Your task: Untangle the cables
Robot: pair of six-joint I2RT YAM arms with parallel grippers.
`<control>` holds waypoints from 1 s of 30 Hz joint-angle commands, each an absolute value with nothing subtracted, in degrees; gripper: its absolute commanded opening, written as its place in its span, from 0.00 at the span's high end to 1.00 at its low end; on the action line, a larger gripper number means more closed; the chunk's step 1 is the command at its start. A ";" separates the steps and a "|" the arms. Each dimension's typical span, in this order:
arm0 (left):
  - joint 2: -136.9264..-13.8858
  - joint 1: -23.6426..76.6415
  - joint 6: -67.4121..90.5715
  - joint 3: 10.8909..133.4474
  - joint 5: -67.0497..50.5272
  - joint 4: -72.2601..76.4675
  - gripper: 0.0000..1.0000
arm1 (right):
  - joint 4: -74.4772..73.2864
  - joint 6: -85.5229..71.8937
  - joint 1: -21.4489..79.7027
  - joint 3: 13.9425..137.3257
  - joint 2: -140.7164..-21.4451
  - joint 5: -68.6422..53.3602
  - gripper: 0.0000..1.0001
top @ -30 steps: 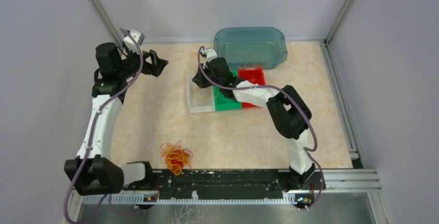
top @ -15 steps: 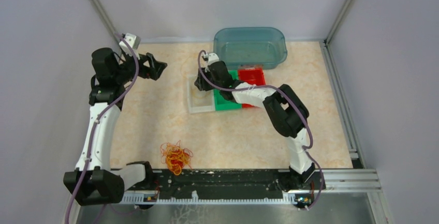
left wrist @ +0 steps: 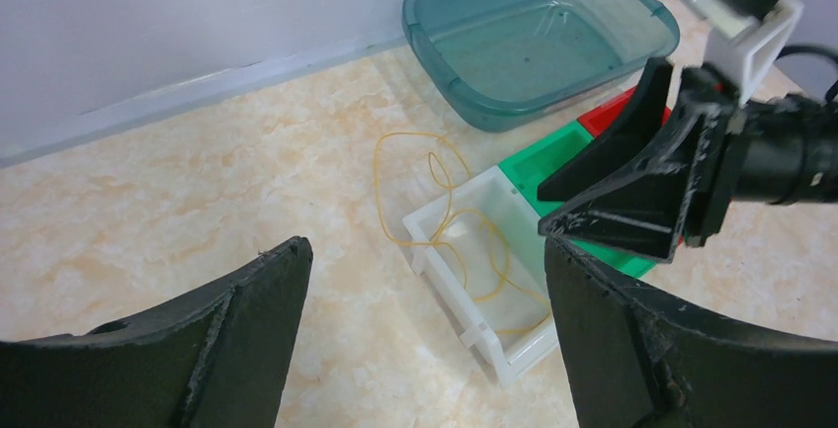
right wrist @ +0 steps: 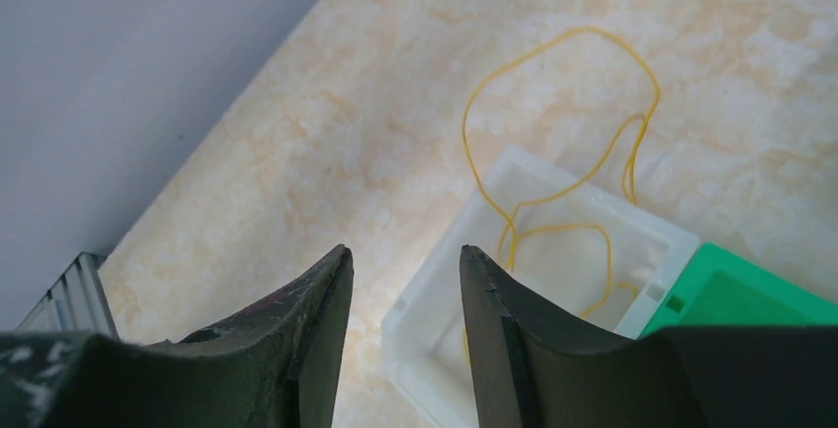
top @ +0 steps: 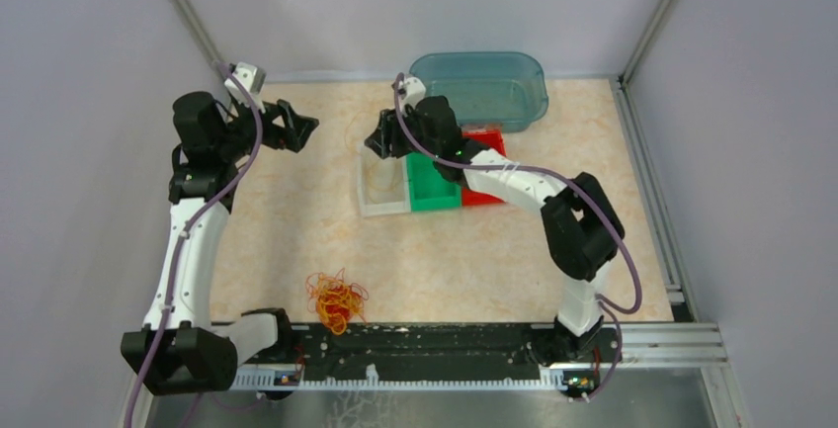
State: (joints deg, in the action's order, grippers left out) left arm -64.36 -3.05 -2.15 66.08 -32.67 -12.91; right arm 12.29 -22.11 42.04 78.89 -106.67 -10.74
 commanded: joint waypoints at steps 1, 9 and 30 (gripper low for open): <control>-63.93 -3.52 -0.57 67.58 -32.98 -10.88 0.07 | 8.25 -19.55 40.64 86.63 -104.54 -13.38 0.49; -64.50 -3.86 0.04 68.09 -32.98 -10.64 0.07 | -9.52 -11.17 36.27 109.85 -121.04 -14.58 0.19; -65.05 -4.22 0.47 68.92 -34.72 -10.15 0.08 | -0.18 -19.49 29.89 127.27 -143.85 -34.58 0.32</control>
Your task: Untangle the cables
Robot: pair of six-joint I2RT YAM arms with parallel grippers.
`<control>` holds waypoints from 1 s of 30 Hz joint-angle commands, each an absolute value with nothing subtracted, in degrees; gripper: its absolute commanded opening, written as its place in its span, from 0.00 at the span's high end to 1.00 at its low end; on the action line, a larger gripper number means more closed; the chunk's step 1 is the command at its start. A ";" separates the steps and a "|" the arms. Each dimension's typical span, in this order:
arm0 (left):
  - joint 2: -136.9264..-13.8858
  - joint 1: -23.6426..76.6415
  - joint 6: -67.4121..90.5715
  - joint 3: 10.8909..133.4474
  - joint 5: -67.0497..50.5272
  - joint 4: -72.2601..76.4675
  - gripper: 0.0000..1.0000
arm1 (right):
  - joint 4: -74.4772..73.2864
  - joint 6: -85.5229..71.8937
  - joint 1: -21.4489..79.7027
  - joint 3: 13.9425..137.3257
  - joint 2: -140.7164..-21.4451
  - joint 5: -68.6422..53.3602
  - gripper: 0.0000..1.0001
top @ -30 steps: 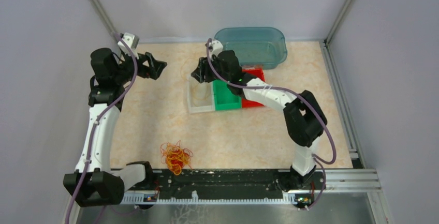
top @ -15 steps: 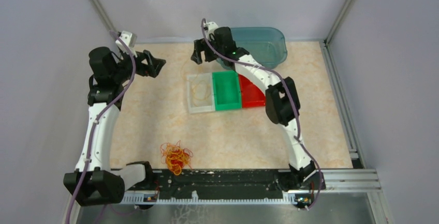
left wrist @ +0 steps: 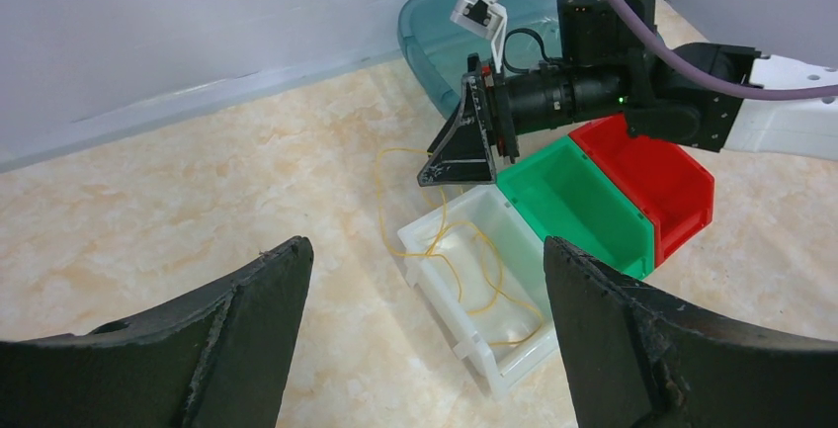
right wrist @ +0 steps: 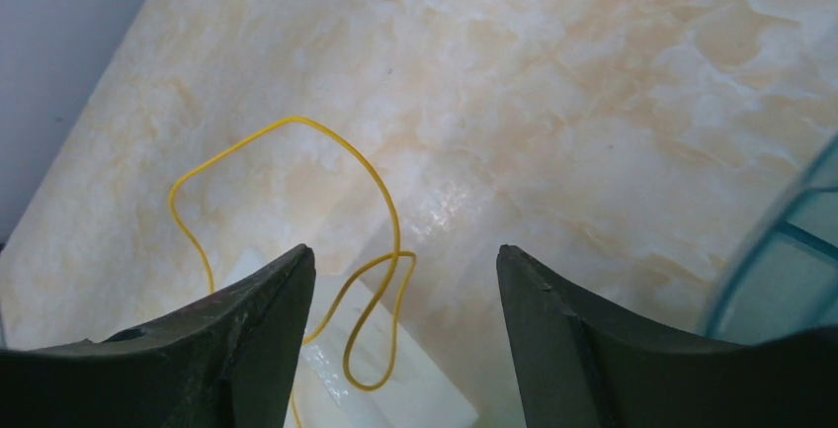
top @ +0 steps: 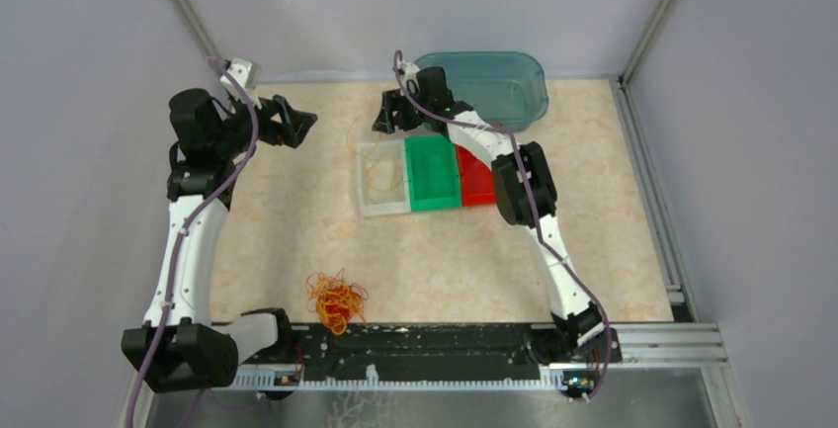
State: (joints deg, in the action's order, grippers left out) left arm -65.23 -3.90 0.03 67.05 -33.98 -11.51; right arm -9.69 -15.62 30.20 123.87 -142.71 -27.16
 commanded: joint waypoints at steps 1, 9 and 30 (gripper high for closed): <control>-65.04 -4.22 0.44 68.84 -34.66 -10.23 0.08 | 0.89 -20.08 29.88 127.38 -144.20 -34.92 0.33; -64.77 -4.22 0.73 68.16 -34.35 -9.87 0.09 | 14.24 -25.39 29.62 121.61 -141.70 -38.87 0.87; -62.36 -4.24 3.43 66.68 -34.68 -8.67 0.11 | 29.64 -24.06 33.57 76.87 -107.11 -31.43 1.00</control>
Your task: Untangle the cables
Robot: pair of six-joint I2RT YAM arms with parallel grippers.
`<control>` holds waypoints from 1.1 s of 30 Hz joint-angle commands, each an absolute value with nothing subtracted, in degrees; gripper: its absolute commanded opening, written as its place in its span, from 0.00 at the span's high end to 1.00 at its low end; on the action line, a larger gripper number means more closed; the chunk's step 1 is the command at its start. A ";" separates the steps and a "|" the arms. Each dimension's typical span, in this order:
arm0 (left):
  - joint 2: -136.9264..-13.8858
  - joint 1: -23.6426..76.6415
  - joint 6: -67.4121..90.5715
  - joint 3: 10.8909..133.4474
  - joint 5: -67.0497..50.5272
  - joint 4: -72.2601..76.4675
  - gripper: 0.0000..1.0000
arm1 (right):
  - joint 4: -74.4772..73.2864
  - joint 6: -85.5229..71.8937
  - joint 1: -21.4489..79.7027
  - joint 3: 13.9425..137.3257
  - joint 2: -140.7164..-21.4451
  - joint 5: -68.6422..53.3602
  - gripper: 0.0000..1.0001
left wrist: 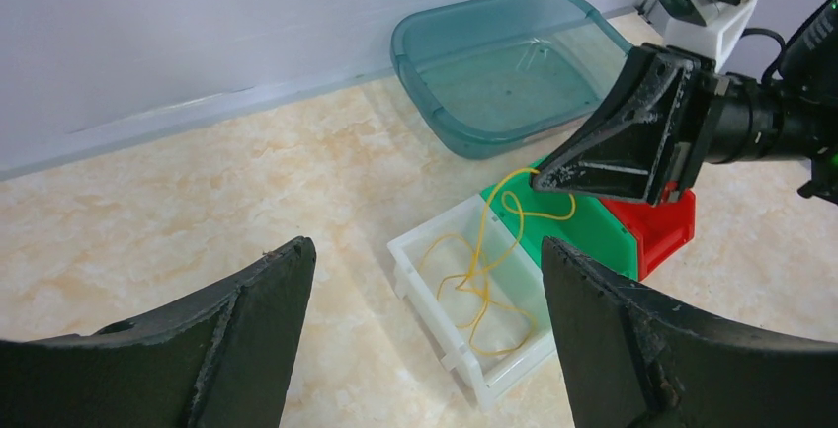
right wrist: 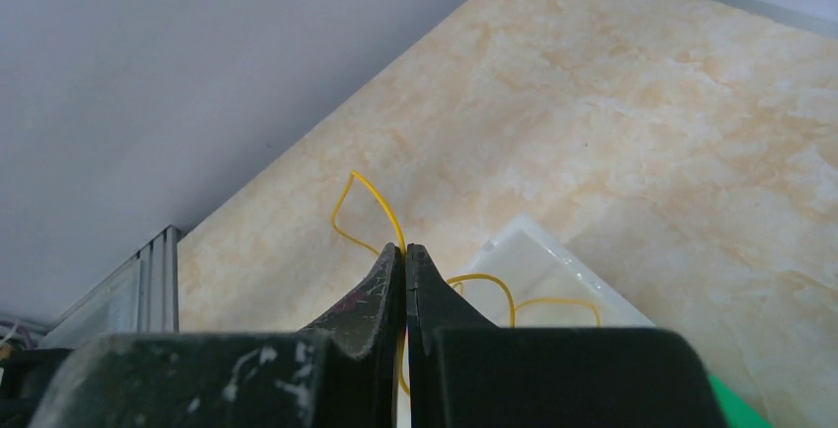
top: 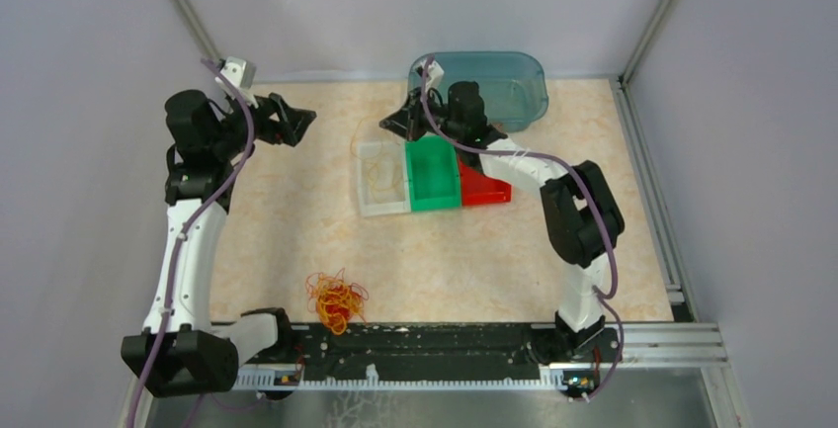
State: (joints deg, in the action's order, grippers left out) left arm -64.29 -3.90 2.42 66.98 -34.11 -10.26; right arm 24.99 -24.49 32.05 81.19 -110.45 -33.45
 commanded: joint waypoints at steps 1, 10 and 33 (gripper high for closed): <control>-62.26 -4.24 3.52 66.71 -34.69 -8.66 0.11 | 29.60 -23.94 33.91 75.33 -106.30 -30.16 1.00; -62.12 -4.22 4.24 66.57 -34.98 -8.39 0.11 | 16.47 -16.44 38.51 75.76 -104.91 -11.84 1.00; -61.81 -4.25 3.42 67.40 -34.82 -9.59 0.10 | 2.87 -16.35 48.02 90.48 -122.73 11.51 1.00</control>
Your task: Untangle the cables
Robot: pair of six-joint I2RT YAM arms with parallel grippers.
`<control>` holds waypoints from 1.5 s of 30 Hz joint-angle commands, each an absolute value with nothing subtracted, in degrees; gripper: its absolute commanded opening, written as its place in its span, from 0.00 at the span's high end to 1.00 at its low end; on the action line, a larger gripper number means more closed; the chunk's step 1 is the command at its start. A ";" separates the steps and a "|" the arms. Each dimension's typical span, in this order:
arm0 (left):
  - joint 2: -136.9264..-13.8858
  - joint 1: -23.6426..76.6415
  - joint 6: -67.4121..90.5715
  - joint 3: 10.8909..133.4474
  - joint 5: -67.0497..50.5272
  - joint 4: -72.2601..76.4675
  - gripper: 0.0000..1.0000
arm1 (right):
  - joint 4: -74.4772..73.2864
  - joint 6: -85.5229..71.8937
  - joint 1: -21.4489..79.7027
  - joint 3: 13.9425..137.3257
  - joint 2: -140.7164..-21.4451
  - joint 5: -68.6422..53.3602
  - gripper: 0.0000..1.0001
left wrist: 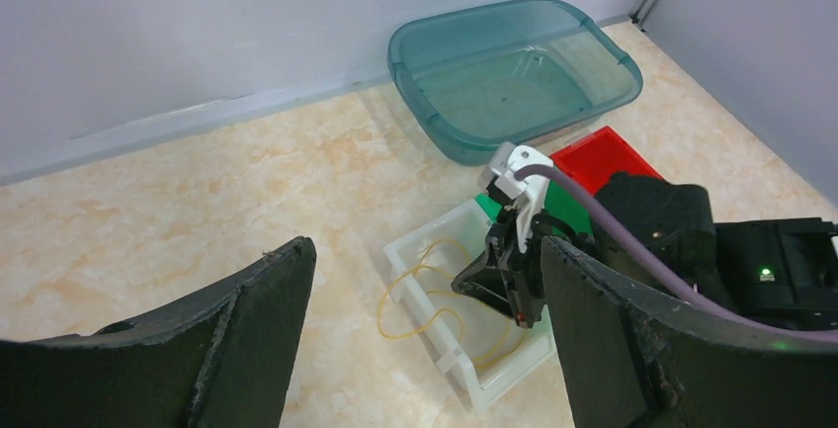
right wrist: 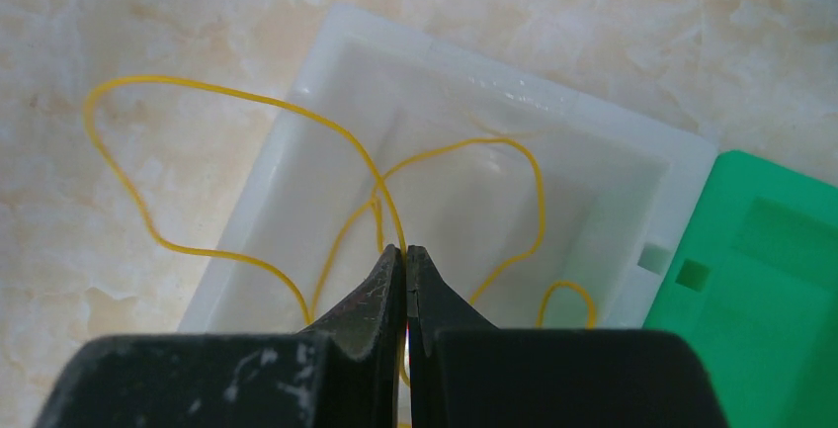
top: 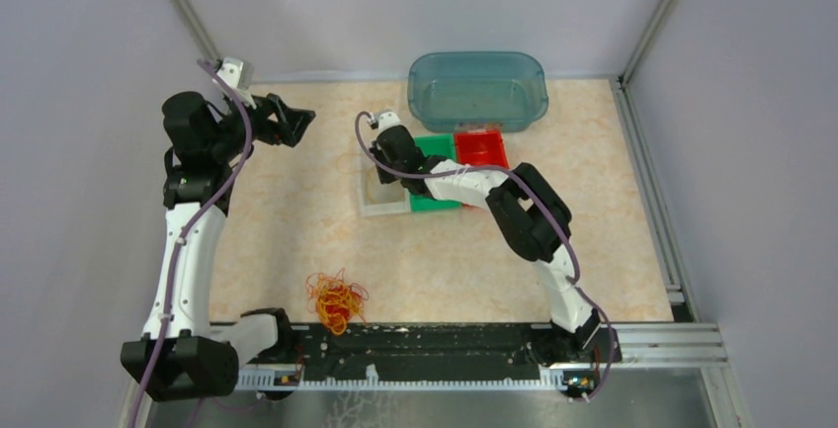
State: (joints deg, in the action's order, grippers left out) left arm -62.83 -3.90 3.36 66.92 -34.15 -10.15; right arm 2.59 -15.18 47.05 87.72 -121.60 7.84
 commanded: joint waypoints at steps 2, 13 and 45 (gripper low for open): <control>-61.76 -4.24 3.43 67.40 -34.89 -9.64 0.10 | 4.95 -16.87 48.10 88.96 -122.23 12.51 1.00; -62.14 -4.22 3.40 67.94 -33.73 -10.57 0.09 | 8.34 -15.84 48.13 87.34 -116.35 10.35 0.50; -62.14 -4.22 2.50 65.92 -32.51 -11.87 0.08 | 3.21 -11.92 48.63 102.83 -122.14 4.16 0.52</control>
State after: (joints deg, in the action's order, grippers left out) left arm -62.83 -3.90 2.87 66.17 -32.97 -11.75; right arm 4.78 -14.04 48.93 96.60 -117.64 4.16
